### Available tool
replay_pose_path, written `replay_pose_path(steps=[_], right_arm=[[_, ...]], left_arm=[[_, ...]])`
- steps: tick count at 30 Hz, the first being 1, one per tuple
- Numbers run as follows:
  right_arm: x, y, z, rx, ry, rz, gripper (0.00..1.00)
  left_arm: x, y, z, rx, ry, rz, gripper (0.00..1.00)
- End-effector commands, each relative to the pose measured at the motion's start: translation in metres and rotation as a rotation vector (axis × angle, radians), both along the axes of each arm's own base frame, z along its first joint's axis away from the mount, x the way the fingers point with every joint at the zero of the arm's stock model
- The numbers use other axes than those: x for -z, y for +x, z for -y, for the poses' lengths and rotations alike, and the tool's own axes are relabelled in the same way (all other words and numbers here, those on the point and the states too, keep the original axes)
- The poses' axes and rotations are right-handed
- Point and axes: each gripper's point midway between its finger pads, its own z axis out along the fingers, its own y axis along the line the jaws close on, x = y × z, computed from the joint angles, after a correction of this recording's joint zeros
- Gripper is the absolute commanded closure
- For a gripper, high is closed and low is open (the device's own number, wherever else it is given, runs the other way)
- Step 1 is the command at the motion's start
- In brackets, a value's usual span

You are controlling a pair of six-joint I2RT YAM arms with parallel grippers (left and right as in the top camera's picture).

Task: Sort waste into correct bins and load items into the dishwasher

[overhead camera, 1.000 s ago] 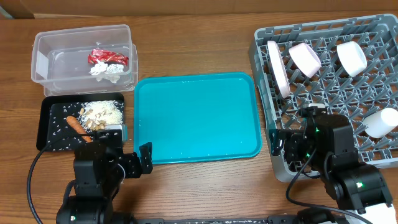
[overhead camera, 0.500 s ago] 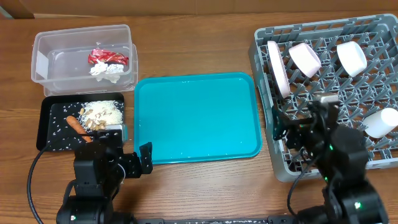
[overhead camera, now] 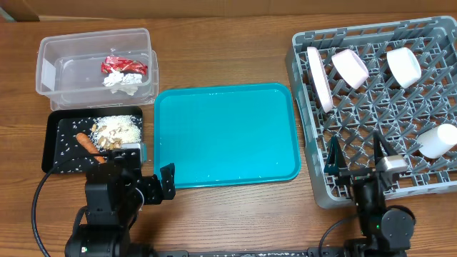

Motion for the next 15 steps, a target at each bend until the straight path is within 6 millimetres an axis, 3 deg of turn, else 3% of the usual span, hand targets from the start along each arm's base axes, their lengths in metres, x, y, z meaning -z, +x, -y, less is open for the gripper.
replay_pose_path(steps=[1,7,15], right_arm=[[0.017,-0.001,0.008,0.035,0.001,0.000,0.00],[0.066,0.003,0.016,0.070,-0.009,-0.198,0.00],[0.065,0.003,0.015,0.064,-0.009,-0.194,0.00]], left_arm=[[0.003,-0.001,0.002,0.008,-0.010,-0.009,0.00],[0.003,-0.001,0.002,0.008,-0.010,-0.009,0.00],[0.003,-0.001,0.002,0.008,-0.010,-0.009,0.00]])
